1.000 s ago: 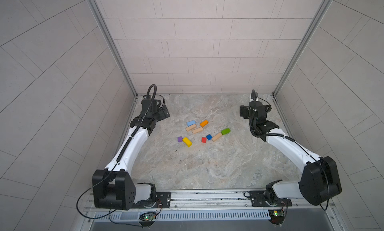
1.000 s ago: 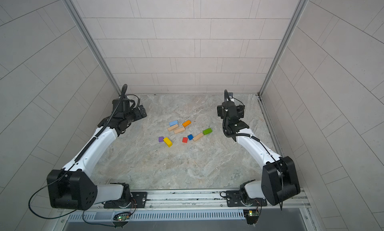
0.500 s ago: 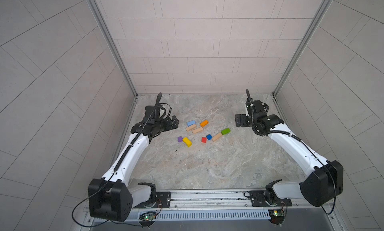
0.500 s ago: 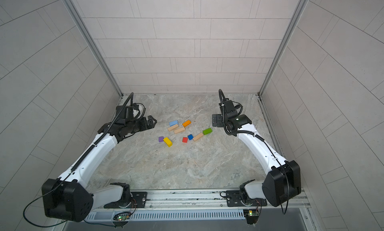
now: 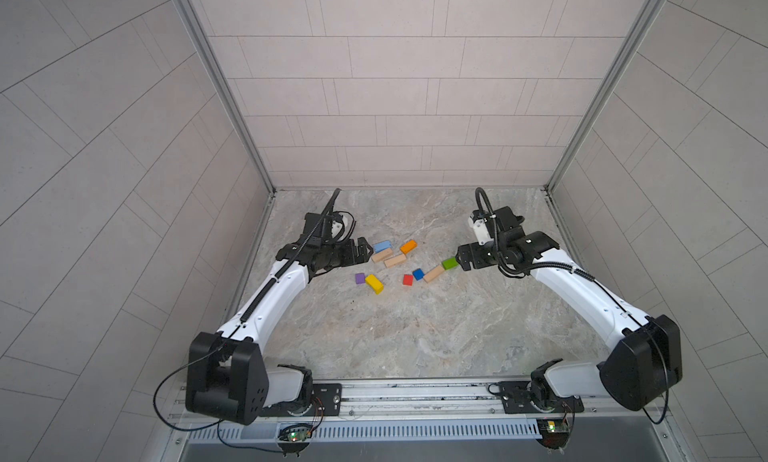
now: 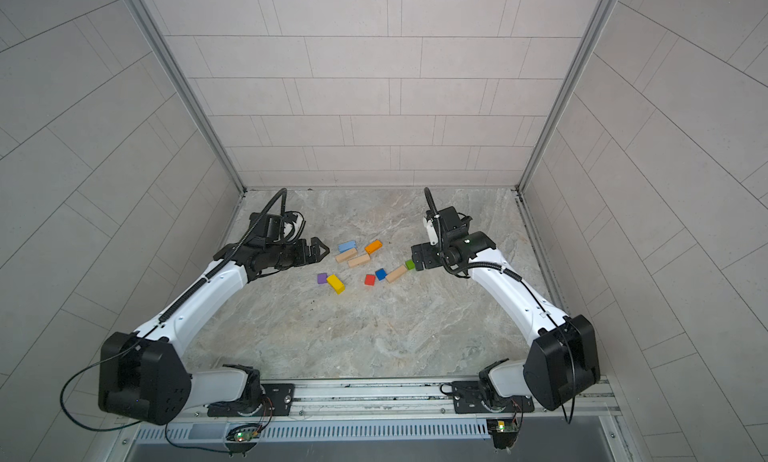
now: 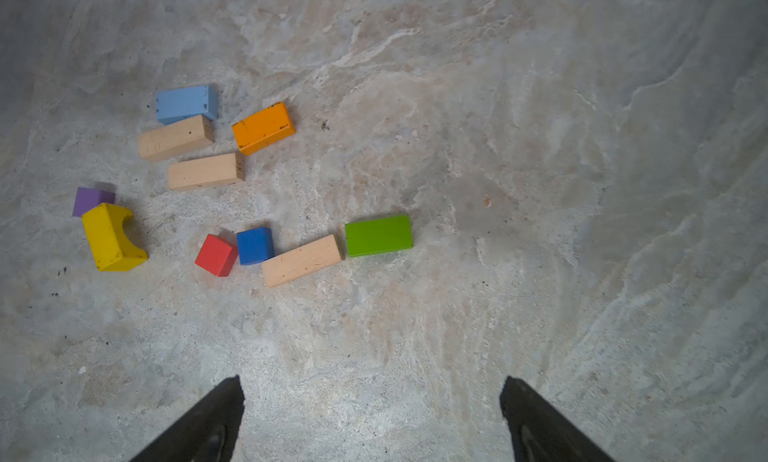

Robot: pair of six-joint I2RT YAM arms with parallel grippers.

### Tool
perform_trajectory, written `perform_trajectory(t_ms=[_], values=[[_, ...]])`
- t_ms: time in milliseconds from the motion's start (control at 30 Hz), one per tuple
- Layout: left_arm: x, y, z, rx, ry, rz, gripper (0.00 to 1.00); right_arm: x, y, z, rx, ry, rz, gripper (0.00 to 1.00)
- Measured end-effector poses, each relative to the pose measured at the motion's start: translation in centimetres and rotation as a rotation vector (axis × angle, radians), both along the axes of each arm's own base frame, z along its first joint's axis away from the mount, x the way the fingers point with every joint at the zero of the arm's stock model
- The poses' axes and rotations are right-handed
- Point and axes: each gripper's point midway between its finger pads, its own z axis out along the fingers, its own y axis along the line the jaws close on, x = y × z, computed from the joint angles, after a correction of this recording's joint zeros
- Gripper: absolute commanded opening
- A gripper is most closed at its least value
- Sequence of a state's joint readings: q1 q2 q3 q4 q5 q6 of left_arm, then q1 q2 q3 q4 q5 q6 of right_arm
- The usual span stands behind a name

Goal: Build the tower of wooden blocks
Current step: 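Raise both arms and move both grippers toward the block pile, then lower the right gripper onto the natural wood block beside the green block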

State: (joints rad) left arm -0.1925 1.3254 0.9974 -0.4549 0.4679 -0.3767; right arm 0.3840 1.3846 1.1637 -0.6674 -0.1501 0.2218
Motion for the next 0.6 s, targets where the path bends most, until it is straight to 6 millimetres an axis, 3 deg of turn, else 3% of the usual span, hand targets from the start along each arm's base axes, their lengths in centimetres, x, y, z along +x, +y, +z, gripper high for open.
perform_trajectory(t_ms=[267,400,600], values=[[0.0,-0.6,-0.8,-0.002,0.022,-0.021,1.0,-0.1,4.7,-5.5,-0.033,0.078,0.15,0.98],[0.0,-0.7,-0.7,-0.004,0.019,-0.025,1.0,0.2,5.3,-7.7,-0.061,0.129,0.182,0.96],[0.1,-1.0,-0.5,-0.014,0.013,-0.023,1.0,0.9,6.4,-9.3,-0.068,0.176,0.221,0.94]])
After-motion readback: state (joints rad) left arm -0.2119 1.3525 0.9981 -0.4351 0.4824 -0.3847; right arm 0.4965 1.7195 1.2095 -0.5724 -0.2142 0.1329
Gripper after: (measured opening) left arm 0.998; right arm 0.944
